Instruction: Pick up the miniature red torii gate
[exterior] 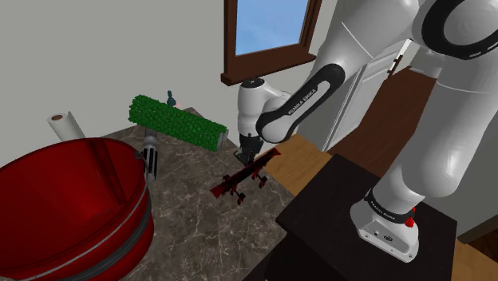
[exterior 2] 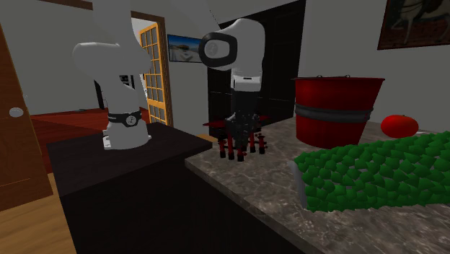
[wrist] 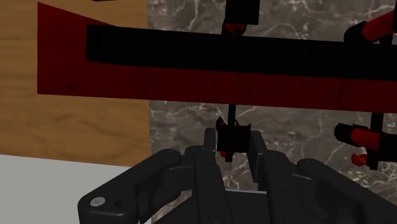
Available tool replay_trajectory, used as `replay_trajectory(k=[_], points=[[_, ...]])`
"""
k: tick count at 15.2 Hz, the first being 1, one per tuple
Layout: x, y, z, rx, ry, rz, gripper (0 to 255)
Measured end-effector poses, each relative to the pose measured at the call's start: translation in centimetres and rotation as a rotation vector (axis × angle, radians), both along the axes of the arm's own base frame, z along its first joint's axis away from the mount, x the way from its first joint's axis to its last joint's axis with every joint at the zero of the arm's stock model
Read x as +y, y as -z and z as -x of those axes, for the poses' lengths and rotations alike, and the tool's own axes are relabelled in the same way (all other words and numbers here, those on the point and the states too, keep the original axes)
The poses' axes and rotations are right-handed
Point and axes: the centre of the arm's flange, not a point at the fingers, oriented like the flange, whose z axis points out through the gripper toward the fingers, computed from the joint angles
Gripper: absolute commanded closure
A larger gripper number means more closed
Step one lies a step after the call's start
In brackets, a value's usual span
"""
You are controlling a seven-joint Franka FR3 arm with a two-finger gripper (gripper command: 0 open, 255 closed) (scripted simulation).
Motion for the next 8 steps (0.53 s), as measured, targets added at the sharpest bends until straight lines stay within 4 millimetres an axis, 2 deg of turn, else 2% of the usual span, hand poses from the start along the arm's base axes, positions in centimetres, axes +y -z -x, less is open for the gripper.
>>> replay_trajectory(k=[8], points=[[0.1,-4.0,-0.1,0.0,0.0,0.0,255]])
